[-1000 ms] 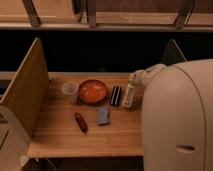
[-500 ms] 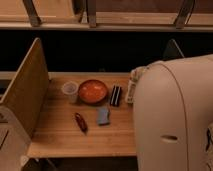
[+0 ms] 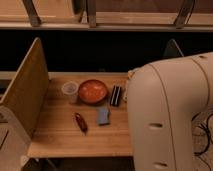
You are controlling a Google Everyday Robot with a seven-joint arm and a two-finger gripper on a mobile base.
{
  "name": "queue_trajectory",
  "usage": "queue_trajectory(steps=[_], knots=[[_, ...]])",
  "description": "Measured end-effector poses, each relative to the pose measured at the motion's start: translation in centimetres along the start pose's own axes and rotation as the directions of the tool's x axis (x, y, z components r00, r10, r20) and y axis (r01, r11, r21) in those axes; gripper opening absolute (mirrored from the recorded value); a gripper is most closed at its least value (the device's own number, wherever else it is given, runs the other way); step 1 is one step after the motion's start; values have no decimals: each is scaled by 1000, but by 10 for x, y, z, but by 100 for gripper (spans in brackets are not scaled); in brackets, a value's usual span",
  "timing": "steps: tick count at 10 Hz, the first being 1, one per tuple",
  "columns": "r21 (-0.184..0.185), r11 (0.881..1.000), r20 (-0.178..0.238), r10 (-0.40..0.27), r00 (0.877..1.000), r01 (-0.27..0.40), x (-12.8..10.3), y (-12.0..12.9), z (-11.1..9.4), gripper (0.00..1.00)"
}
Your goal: Stand the bottle upright
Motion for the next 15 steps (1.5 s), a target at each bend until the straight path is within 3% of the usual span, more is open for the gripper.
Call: queue_trajectory(steps=[4,7,12,15], knots=[[-30,999,38,-30,999,32,2,-1,3,1],[-48,998,43,-30,999,32,12,3,-1,24],[-89,996,50,5,999,-1,30,17,-13,76],[-107,994,52,28,998,-22,35,25,-22,80]])
